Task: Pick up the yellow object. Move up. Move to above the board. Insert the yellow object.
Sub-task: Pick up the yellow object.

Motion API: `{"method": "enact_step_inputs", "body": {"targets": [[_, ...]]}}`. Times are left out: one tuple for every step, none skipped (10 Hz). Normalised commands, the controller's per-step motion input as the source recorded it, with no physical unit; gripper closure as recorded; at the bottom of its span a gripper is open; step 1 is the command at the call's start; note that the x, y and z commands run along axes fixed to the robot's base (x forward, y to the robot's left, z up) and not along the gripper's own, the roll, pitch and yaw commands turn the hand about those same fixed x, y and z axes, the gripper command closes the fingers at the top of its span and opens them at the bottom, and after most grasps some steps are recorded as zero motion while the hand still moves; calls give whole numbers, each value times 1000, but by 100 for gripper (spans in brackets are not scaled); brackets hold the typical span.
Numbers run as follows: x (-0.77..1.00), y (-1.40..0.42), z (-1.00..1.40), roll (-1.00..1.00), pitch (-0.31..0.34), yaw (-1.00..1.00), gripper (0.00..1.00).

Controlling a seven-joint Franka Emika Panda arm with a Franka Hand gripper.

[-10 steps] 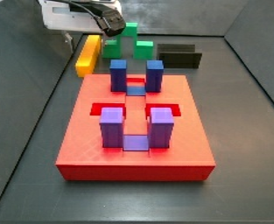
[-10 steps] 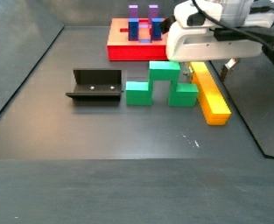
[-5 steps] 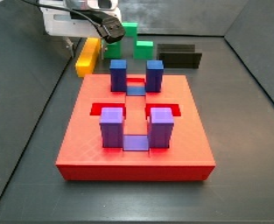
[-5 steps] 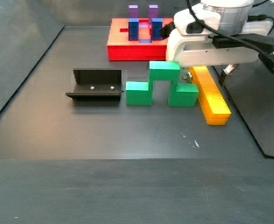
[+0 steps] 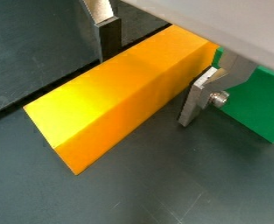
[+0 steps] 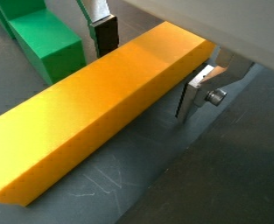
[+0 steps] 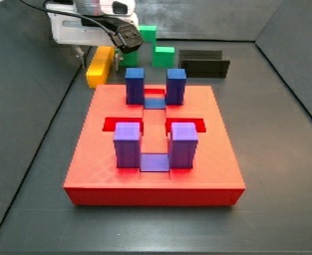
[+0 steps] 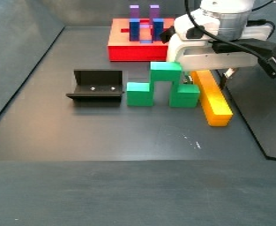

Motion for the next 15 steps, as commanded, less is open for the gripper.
{"method": "enact_step_inputs", "body": {"targets": [[0, 0, 0, 0, 0, 0, 100], [0, 0, 0, 0, 0, 0, 100], [0, 0, 0, 0, 0, 0, 100], [0, 0, 0, 0, 0, 0, 100], [0, 0, 0, 0, 0, 0, 100], [0, 0, 0, 0, 0, 0, 100], [0, 0, 0, 0, 0, 0, 100], [0, 0, 0, 0, 0, 0, 100], [0, 0, 0, 0, 0, 0, 100], [0, 0, 0, 0, 0, 0, 100], [0, 0, 0, 0, 0, 0, 100], [0, 0, 0, 0, 0, 0, 100], [0, 0, 0, 0, 0, 0, 100], [0, 0, 0, 0, 0, 0, 100], [0, 0, 0, 0, 0, 0, 100]]}}
